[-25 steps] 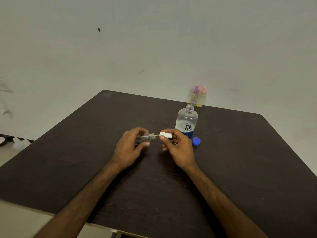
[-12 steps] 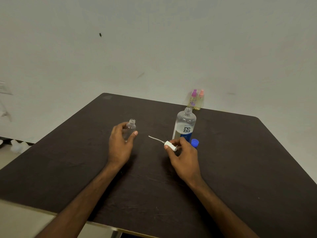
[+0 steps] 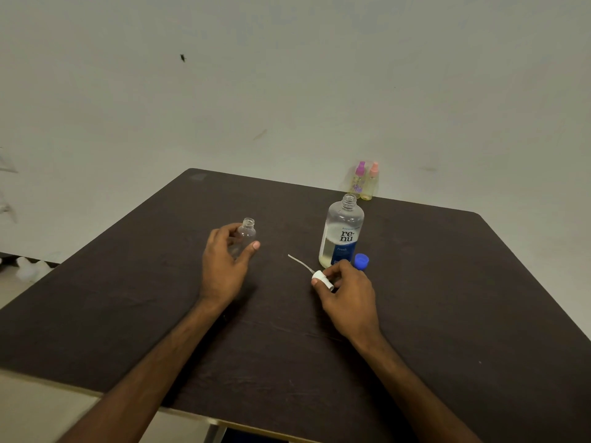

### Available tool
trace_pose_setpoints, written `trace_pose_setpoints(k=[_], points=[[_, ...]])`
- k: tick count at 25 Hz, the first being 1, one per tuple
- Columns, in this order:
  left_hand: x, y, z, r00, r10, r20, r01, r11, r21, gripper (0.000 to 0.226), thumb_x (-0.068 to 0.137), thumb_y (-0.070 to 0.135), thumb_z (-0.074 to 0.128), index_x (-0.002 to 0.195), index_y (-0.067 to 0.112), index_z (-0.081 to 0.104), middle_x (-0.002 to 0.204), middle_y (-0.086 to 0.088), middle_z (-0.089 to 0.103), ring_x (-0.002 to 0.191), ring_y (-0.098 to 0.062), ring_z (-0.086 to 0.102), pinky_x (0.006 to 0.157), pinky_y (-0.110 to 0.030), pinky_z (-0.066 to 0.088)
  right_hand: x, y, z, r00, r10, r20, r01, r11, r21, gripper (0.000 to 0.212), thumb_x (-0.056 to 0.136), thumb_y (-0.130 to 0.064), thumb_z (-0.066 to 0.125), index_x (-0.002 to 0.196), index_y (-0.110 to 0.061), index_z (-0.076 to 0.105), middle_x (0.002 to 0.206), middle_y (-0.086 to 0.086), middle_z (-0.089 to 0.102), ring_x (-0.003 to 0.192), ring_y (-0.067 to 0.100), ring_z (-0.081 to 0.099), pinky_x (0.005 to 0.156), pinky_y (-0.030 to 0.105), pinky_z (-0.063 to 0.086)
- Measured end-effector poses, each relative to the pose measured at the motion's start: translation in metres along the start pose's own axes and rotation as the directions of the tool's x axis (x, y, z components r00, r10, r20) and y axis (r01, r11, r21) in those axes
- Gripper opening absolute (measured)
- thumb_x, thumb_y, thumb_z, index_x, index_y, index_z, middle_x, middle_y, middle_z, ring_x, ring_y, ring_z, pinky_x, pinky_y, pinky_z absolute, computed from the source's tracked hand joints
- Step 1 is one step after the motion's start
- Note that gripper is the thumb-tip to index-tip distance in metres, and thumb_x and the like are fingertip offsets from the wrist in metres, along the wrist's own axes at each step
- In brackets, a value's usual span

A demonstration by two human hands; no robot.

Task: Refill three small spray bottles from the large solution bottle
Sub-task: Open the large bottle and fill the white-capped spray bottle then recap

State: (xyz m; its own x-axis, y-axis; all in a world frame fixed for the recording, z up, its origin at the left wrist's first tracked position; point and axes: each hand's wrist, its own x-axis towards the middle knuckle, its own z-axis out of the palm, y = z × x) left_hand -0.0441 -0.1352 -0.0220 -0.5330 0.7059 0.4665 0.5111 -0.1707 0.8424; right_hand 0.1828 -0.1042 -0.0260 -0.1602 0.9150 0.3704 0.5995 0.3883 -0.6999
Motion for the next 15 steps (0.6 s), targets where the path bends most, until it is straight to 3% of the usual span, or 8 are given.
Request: trace_pose_setpoints(k=[5,10,15], points=[[-0.001,0.001,0.001,1.0,0.012,0.028,-0.01,0.999,-0.053,0.039,0.086,0.025,0.077,0.121,0.017,0.064,0.117,0.003,0.061,0.103,-0.012,0.063,0.086,-0.034,0.057,0.0,-0.001,0.0,1.0,0.014,0.008,-0.014,1.0,-0.015,0.02,0.082,-0.034,0.076,0.091,-0.025,0.06,0.09,-0.012,0.063,0.081,0.003,0.06,0.073,0.019,0.05],[-0.002,0.001,0.001,0.999,0.032,0.043,-0.029,0.997,-0.067,0.04,0.086,0.024,0.077,0.122,0.019,0.062,0.117,0.002,0.062,0.102,-0.012,0.063,0.083,-0.033,0.058,-0.002,-0.004,-0.004,0.999,0.03,-0.015,-0.03,0.999,0.011,0.027,0.082,-0.039,0.076,0.097,-0.027,0.058,0.099,-0.014,0.054,0.084,0.001,0.056,0.073,0.018,0.048],[-0.004,0.003,0.002,0.998,0.036,0.057,-0.031,0.995,-0.091,0.04,0.086,0.025,0.077,0.123,0.019,0.062,0.118,0.002,0.063,0.102,-0.011,0.063,0.084,-0.031,0.057,0.004,-0.01,-0.02,0.945,-0.067,-0.321,0.113,0.985,0.129,0.022,0.087,-0.033,0.072,0.096,-0.021,0.057,0.094,-0.009,0.051,0.082,0.005,0.052,0.068,0.013,0.041]])
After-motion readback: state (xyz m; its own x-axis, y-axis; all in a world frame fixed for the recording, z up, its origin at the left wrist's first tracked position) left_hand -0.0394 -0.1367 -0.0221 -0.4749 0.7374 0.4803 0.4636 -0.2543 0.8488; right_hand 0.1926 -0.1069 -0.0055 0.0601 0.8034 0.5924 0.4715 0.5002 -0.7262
